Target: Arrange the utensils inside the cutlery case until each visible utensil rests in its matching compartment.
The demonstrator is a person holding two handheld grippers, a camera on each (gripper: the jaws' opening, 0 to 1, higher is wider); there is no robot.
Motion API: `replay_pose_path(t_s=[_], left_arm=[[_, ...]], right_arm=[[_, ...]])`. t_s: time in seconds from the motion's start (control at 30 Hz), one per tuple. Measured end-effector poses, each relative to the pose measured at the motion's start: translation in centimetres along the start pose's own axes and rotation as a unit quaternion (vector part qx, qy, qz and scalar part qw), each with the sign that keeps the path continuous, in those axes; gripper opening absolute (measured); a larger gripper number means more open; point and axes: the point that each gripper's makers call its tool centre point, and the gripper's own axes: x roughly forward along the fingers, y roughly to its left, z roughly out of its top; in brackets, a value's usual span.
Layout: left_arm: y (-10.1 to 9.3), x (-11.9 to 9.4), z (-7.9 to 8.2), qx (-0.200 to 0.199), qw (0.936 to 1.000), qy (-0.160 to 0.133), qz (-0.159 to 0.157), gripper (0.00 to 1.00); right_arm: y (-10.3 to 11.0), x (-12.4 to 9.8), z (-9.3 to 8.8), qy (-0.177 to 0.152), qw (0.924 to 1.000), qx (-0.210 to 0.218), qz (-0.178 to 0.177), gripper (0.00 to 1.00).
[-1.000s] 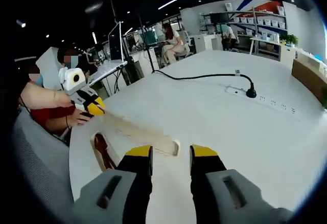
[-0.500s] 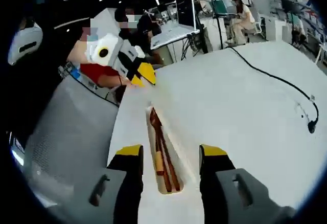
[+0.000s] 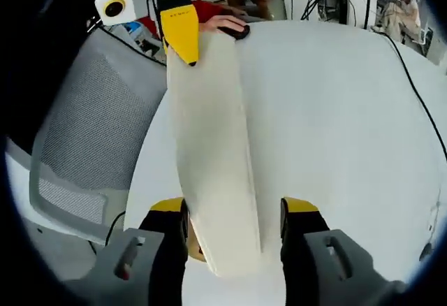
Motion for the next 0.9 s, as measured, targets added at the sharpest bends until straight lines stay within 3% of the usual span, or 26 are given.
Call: replay_pose_path(t_s=[0.07,0.17,0.2,0.27,0.47,0.63,0.83,0.87,0.9], left_arm=[[0.1,0.0,-0.2,-0.005,1.0,0.0,0.002,0.04],[0.1,0.1,-0.5,-0.011,0.9999,0.004,0.004,0.04],[0.2,0.1,-0.7,-0.016,0.9998,0.004,0.005,0.04],[0.4,0.0,-0.8,-0.036,0.9993,0.003,0.01,0.04],[0.4,-0.6,-0.7,-0.055,0.9984,0.004,0.016,0.04],[-1.5,-0.9,-0.3,-0.079,0.9968,-0.002,0.005,0.05],[-4.2,-0.5,-0.8,-0.084,0.996,0.021,-0.019,0.09],[-4.5,-0.5,-0.8,-0.084,0.996,0.023,-0.02,0.09],[-5.0,-0.5,-1.1,-0.086,0.9955,0.029,-0.024,0.13]], right_arm=[[0.3,0.5,-0.2,0.009,0.9999,-0.003,0.011,0.52],[1.1,0.6,-0.4,0.025,0.9992,-0.006,0.029,0.41],[0.3,0.5,0.0,0.018,0.9995,-0.025,0.002,0.4],[0.8,0.3,-0.1,0.02,0.9997,-0.016,0.007,0.38],[1.6,-0.6,0.5,0.005,0.9996,-0.015,-0.025,0.35],[2.5,0.3,0.6,-0.001,0.9994,-0.009,-0.033,0.33],[2.3,0.8,0.6,0.007,0.997,-0.001,-0.077,0.32],[2.2,0.9,0.7,0.008,0.9959,0.0,-0.09,0.3],[2.4,0.8,0.6,0.016,0.9957,-0.018,-0.09,0.12]])
